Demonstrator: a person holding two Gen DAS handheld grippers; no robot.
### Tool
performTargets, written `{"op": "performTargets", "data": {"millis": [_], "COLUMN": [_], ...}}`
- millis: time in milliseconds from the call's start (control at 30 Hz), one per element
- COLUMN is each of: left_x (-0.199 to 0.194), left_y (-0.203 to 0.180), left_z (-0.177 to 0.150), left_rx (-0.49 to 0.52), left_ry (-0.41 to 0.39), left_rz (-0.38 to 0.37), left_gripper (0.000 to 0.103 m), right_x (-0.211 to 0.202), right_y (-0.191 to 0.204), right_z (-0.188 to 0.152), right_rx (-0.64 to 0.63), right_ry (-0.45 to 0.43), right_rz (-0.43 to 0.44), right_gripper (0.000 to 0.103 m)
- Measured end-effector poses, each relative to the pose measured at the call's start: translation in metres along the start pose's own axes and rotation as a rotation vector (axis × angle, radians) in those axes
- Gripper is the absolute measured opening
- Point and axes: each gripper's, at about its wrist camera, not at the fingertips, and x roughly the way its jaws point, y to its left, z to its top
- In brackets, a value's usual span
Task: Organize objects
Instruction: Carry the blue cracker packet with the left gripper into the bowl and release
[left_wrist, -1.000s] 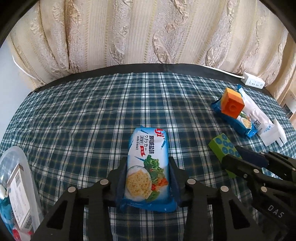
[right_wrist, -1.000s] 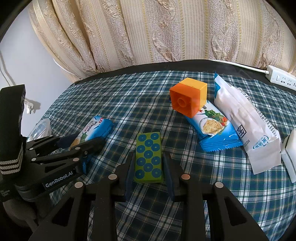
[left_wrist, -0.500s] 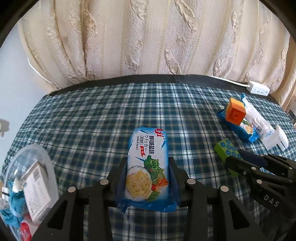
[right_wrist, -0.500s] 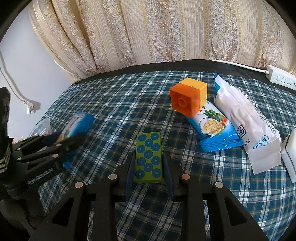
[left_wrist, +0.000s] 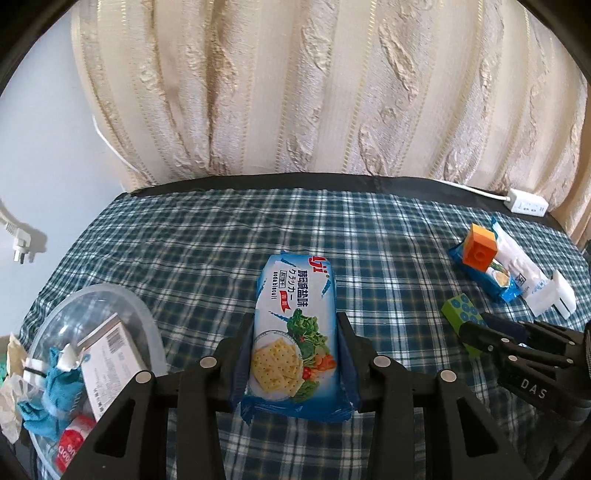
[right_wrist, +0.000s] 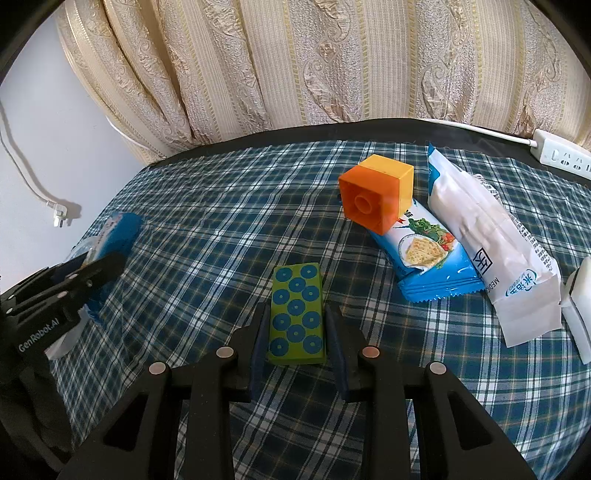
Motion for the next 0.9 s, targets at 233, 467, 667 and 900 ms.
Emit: {"op": "performTargets", "data": {"millis": [233,467,667,900], "left_x": [-0.009,-0.016,-0.019,-0.017], "left_y": [0.027,0.063,0.097,0.132], "left_z": [0.001,0.002,0.002,0.001], "left_rx": [-0.071,-0.136,-0.204,-0.266], "left_ry": [-0.021,-0.040,-0.046,-0.043], "left_rz": [0.032,0.080,0.120,0.168], "left_gripper": [0.043,0.043,0.043,0.043], "right_x": [0.000,0.000,0.000,0.000], "right_y": [0.000,0.000,0.000,0.000], "right_z": [-0.001,0.000,0.000,-0.001], "right_rx": [0.000,-0.001,-0.001,-0.001], "right_ry": [0.000,0.000,0.000,0.000], "right_rz": [0.000,0.001,0.001,0.001], "right_gripper": [0.031,0.031,0.031,0.031]}}
